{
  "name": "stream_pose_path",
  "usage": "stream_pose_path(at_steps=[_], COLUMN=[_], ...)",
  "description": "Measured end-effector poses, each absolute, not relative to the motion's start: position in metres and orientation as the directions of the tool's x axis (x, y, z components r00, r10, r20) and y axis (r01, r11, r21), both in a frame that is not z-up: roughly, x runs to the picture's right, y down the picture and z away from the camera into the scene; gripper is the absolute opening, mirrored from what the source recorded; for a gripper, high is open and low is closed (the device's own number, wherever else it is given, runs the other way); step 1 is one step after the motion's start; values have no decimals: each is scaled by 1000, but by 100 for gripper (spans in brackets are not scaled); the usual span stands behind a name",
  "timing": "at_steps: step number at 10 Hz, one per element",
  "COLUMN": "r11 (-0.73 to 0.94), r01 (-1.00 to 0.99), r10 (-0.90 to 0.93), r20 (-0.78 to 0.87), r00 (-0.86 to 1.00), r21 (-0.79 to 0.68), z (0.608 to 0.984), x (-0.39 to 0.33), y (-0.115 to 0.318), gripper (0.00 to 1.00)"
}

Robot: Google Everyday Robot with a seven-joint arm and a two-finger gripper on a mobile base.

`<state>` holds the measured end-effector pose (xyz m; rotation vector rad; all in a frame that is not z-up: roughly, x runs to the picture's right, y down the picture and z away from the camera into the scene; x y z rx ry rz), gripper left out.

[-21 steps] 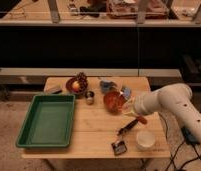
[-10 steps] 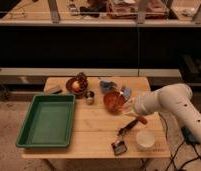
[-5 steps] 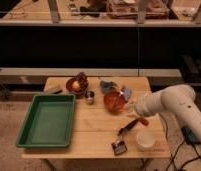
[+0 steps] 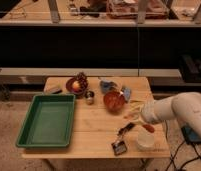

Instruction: Place pepper in paper cup

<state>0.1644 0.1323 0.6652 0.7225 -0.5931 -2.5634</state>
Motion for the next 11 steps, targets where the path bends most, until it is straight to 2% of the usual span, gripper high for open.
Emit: stream_pose_path(at_steps=[4, 11], r11=[-813, -811], r01=[252, 201], r10=[-498, -522], r20=[-403, -524], r00=[-768, -672], r21=[525, 550], z=[692, 703], x=[171, 169], y=[157, 163], gripper=[12, 12])
